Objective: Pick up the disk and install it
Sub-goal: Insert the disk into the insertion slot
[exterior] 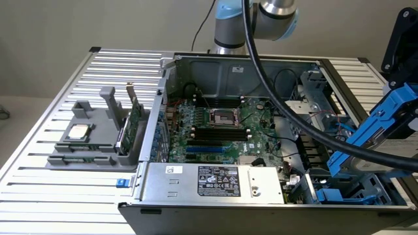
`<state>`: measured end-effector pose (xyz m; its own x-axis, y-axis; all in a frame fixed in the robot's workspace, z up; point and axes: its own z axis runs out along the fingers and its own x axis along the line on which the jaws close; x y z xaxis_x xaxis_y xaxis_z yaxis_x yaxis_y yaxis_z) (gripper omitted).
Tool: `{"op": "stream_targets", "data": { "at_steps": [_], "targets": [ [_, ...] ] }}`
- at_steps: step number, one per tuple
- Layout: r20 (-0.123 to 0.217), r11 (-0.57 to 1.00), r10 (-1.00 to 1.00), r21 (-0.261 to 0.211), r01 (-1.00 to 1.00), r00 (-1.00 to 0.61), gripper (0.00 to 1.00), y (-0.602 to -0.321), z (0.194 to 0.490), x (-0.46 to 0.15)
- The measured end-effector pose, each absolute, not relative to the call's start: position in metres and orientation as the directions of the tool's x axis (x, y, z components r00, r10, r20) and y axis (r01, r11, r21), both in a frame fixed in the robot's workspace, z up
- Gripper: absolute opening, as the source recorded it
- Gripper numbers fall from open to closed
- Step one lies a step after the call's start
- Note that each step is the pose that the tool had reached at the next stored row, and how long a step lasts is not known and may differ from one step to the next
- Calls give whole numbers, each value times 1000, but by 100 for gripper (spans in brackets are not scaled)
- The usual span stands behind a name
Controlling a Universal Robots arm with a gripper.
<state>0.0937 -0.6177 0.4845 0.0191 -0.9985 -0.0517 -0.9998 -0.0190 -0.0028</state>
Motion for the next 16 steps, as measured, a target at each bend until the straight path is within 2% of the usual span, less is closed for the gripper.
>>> {"op": "stream_targets", "data": {
  "at_steps": [16],
  "targets": [
    [-51, -16, -999, 5, -1000, 16, 33, -602, 458, 94]
  ]
}}
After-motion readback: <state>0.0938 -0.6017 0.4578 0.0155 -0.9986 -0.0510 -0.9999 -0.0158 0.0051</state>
